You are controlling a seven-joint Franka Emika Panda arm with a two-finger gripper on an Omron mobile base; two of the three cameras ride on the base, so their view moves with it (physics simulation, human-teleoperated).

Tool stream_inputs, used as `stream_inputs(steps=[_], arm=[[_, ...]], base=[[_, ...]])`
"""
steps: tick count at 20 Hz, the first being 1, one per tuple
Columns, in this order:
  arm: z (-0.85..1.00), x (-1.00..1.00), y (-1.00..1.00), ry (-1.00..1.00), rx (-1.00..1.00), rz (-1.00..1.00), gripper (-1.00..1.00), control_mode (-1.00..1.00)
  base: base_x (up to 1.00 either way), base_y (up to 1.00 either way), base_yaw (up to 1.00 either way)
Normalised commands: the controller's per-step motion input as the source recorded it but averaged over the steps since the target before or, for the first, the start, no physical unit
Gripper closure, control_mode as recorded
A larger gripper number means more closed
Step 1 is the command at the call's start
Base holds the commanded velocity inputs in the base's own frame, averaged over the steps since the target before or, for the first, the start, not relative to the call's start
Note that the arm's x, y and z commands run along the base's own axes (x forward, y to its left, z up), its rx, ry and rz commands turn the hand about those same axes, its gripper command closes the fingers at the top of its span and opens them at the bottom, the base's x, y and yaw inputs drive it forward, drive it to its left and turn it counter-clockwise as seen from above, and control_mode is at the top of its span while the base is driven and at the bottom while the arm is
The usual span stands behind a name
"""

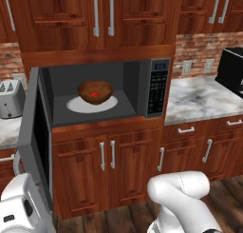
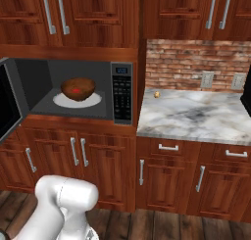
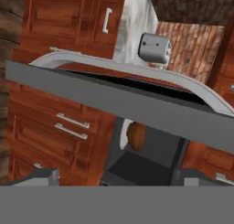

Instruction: Pick the tomato from the sink and place it in the bowl. Then pick the bowl and place it in the microwave. Then close the microwave door and press the start button.

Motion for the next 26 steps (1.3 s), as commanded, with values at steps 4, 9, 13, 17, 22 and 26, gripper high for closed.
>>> stream_inputs(steps=[4, 9, 13, 17, 22, 26], arm=[[-0.30, 0.09, 0.65, 0.00, 0.00, -0.01, -1.00, -1.00], [-0.31, 0.32, 0.64, 0.00, 0.00, -0.02, -1.00, -1.00], [-0.26, 0.51, 0.66, 0.00, 0.00, -0.04, -1.00, -1.00], [-0.22, 0.45, 0.51, 0.00, 0.00, -0.04, -1.00, -1.00], [-0.26, 0.49, 0.16, 0.00, 0.00, -0.03, -1.00, -1.00], [-0.24, 0.68, 0.02, 0.00, 0.00, -0.03, -1.00, -1.00]], base=[[0.00, 0.00, 0.00], [0.00, 0.00, 0.00], [0.00, 0.00, 0.00], [0.00, 0.00, 0.00], [0.00, 0.00, 0.00], [0.00, 0.00, 0.00]])
